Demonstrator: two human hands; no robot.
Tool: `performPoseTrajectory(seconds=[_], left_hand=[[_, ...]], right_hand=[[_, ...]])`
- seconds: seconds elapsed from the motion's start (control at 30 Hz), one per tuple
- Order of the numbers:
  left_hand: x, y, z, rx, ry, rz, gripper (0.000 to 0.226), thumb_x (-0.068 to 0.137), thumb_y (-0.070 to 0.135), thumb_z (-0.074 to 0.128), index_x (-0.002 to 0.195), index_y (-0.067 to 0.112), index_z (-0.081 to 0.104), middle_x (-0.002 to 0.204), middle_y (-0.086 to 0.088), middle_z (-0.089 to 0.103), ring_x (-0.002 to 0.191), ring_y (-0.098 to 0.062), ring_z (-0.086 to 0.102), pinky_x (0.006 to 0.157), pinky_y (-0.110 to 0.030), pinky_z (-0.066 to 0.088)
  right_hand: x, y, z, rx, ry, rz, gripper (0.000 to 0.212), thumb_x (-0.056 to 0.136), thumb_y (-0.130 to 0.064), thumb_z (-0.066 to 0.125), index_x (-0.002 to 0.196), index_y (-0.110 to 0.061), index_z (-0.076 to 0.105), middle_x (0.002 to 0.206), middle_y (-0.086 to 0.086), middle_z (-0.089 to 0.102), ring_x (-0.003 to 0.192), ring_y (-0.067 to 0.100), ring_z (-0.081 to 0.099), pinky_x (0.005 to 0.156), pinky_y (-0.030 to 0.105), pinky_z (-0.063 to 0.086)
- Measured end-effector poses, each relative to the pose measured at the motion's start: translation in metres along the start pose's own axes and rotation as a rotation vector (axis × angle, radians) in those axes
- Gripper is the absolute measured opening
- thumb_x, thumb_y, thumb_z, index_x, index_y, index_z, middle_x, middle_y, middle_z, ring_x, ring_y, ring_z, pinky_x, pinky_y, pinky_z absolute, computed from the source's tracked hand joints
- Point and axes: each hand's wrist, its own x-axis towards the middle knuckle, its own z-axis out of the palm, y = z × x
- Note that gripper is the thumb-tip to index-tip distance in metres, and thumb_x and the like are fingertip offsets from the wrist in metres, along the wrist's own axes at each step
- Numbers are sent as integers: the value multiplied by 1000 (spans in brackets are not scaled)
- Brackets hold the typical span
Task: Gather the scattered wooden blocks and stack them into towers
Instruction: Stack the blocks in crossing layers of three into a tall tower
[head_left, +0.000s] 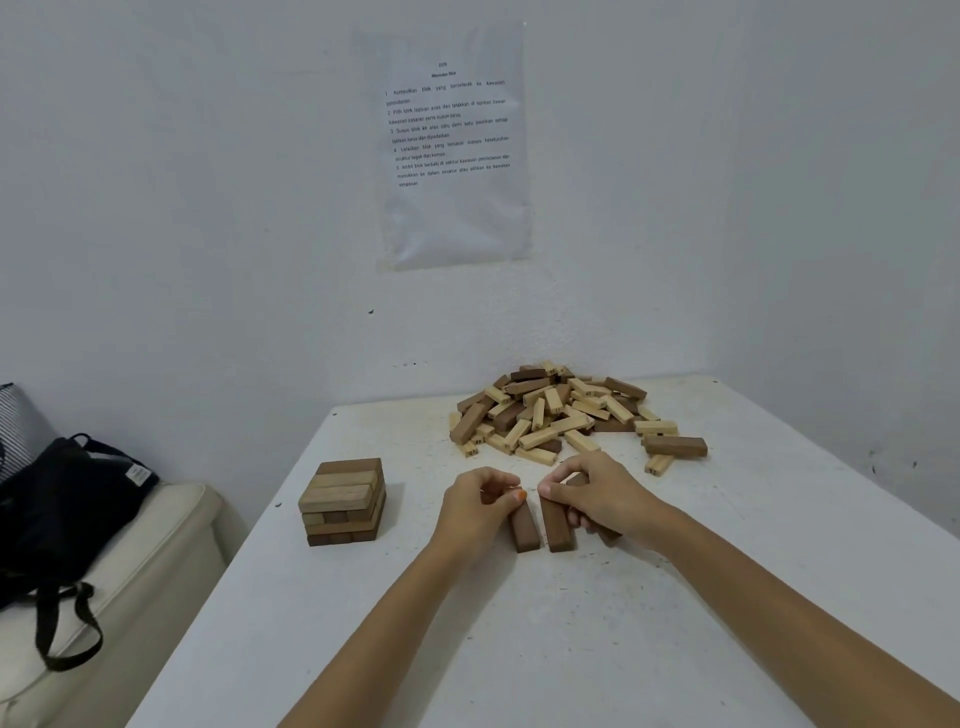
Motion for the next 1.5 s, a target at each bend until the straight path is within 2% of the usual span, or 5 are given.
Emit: performPoseTrajectory(seconds=[0.23, 0.4, 0.77, 1.03, 1.5], left_hand=[[3, 4, -8, 163, -219, 92, 24, 95, 25, 56, 119, 21, 59, 114, 5, 60, 100, -3, 53, 73, -2, 41], [-3, -5, -27, 25, -458, 29, 54, 81, 45, 71, 130, 37, 50, 128, 17, 50, 119, -1, 47, 91, -16, 41], [-4, -21, -23, 153, -348, 205, 73, 70, 44, 81, 133, 39, 46, 130, 23, 47, 120, 6, 44, 100, -14, 39], [-5, -25, -18, 193, -321, 250, 75, 68, 51, 79, 134, 39, 46, 130, 20, 47, 121, 6, 41, 96, -6, 36], [-3, -25, -25, 129, -336, 193, 76, 64, 41, 86, 131, 40, 52, 128, 21, 54, 115, 6, 50, 96, -13, 43]], right_hand=[[4, -1, -4, 321, 21, 305, 19, 92, -13, 54, 105, -2, 62, 67, 8, 53, 53, 17, 48, 48, 25, 42], [-2, 5, -9, 150, 19, 99, 25, 92, -2, 50, 103, -18, 65, 91, 9, 62, 77, 17, 57, 66, 25, 42], [-1, 20, -11, -338, 130, -17, 15, 91, -38, 62, 100, -26, 64, 111, 3, 47, 94, 11, 52, 68, 18, 38], [-2, 18, -6, -210, 118, -40, 11, 95, -17, 58, 104, -18, 64, 89, 3, 59, 67, 9, 54, 56, 16, 45], [-9, 24, -27, -163, -289, -140, 74, 62, -37, 90, 128, -41, 56, 109, 4, 59, 81, 6, 60, 85, 25, 54]])
